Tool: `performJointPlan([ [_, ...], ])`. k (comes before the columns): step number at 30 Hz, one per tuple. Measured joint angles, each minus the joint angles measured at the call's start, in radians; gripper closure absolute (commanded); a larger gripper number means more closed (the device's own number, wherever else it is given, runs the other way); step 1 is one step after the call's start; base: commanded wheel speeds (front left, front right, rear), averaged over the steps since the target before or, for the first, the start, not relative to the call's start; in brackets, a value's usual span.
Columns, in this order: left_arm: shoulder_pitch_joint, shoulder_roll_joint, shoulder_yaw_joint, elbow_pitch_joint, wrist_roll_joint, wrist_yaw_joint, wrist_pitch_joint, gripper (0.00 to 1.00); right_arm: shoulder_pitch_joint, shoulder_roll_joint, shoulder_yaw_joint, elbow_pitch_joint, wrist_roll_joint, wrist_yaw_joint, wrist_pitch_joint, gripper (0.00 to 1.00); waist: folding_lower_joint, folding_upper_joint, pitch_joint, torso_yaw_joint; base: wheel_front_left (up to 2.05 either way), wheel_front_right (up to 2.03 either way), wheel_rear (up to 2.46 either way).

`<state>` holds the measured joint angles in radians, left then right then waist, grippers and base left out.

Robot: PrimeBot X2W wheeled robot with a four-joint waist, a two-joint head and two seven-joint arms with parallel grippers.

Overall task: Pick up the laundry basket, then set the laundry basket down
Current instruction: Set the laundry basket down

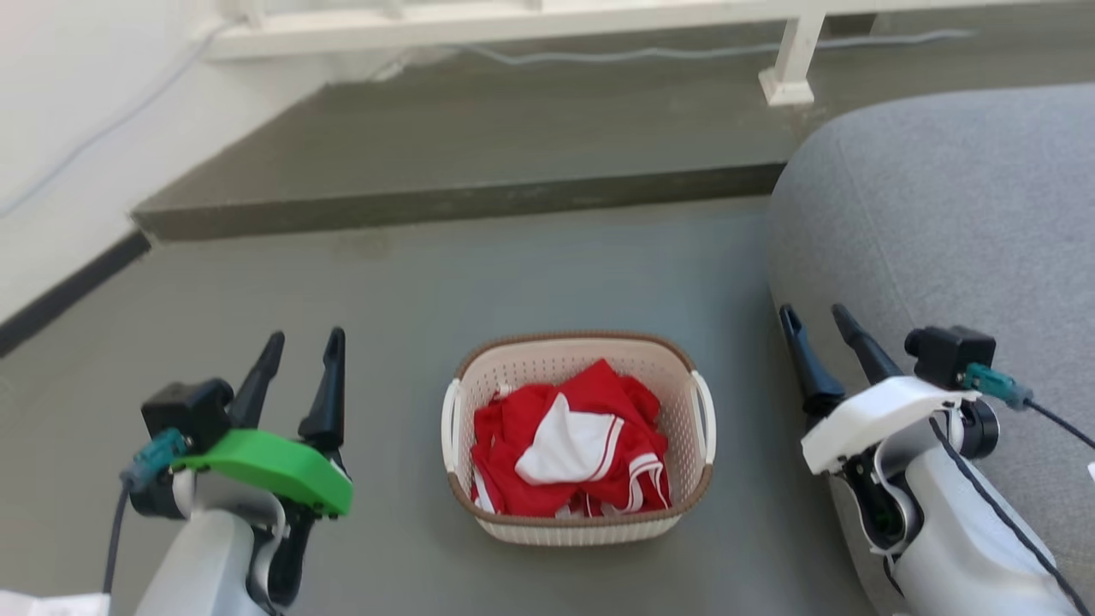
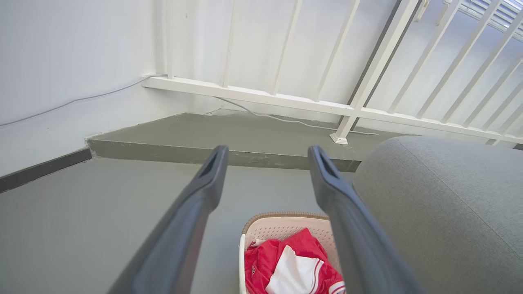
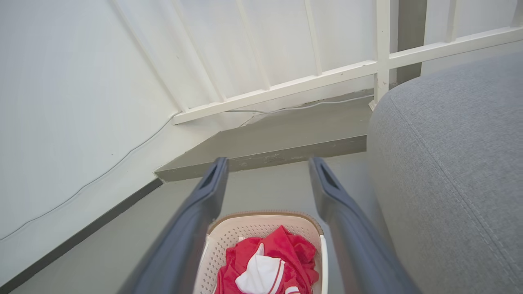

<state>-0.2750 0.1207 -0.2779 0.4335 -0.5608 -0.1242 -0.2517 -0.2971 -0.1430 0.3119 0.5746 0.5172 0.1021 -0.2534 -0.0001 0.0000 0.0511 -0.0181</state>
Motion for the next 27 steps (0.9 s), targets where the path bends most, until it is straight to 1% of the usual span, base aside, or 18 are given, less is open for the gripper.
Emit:
performJointPlan([
  [3,0.032,-0.008,0.012,-0.028,0.02,0.0,0.0,0.0,0.024,0.002,-0.017,-0.035,-0.021,-0.016,0.0,0.0,0.0,0.0,-0.023,0.0,0.0,0.0,0.0],
  [11,0.078,-0.013,0.024,-0.085,0.059,0.0,0.0,0.0,0.049,-0.001,-0.049,-0.14,-0.081,-0.034,0.0,0.0,0.0,0.0,-0.043,-0.003,0.0,0.0,0.0],
  [17,0.106,-0.023,0.041,-0.122,0.09,0.0,0.0,0.0,0.099,0.0,-0.069,-0.181,-0.098,-0.041,0.0,0.0,0.0,0.0,-0.043,-0.001,0.0,0.0,0.0],
  [21,0.119,-0.036,0.048,-0.135,0.1,0.0,0.0,0.0,0.121,0.005,-0.077,-0.2,-0.105,-0.041,0.0,0.0,0.0,0.0,-0.041,0.002,0.0,0.0,0.0],
  [27,0.138,-0.038,0.055,-0.155,0.108,0.0,0.0,0.0,0.141,0.015,-0.087,-0.223,-0.122,-0.041,0.0,0.0,0.0,0.0,-0.04,0.005,0.0,0.0,0.0],
])
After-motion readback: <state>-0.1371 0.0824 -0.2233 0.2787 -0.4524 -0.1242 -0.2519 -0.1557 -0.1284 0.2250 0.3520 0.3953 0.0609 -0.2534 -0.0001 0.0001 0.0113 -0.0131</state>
